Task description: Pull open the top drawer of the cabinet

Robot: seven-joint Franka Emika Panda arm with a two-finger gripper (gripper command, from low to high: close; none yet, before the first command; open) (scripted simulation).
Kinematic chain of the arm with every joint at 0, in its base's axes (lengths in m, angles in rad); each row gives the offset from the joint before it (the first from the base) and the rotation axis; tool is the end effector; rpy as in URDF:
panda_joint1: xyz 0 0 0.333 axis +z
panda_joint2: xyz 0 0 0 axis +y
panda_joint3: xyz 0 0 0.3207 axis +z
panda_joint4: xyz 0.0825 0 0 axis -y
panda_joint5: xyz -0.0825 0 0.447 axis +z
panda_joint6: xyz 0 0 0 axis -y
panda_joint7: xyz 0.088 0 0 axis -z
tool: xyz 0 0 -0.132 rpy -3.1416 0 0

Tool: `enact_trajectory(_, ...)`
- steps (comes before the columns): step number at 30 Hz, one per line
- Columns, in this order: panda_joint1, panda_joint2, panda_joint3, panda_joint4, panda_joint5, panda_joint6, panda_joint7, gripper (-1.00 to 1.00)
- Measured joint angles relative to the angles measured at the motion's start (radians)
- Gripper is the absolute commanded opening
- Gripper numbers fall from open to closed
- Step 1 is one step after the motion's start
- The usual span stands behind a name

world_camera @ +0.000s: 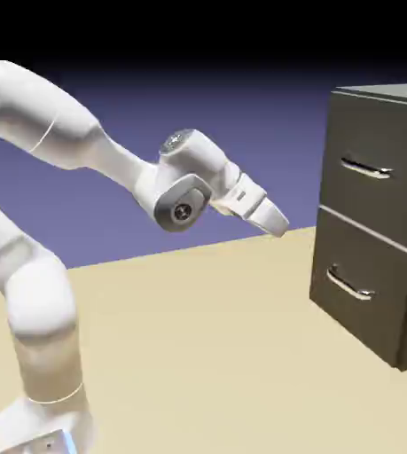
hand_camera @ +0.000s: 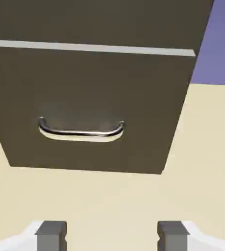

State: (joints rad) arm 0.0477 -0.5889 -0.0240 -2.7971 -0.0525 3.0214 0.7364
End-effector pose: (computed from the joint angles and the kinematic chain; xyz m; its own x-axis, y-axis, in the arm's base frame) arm 0.4549 0.0152 0.4189 0.5471 -0.6247 0.5572 -0.4164 -0.7806 -0.4662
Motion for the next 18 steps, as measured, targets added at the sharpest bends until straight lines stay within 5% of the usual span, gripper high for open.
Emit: enact_trajectory(18, 0.533, -0.282, -0.359, 0.193, -0.783, -0.232, -0.069, 0.0)
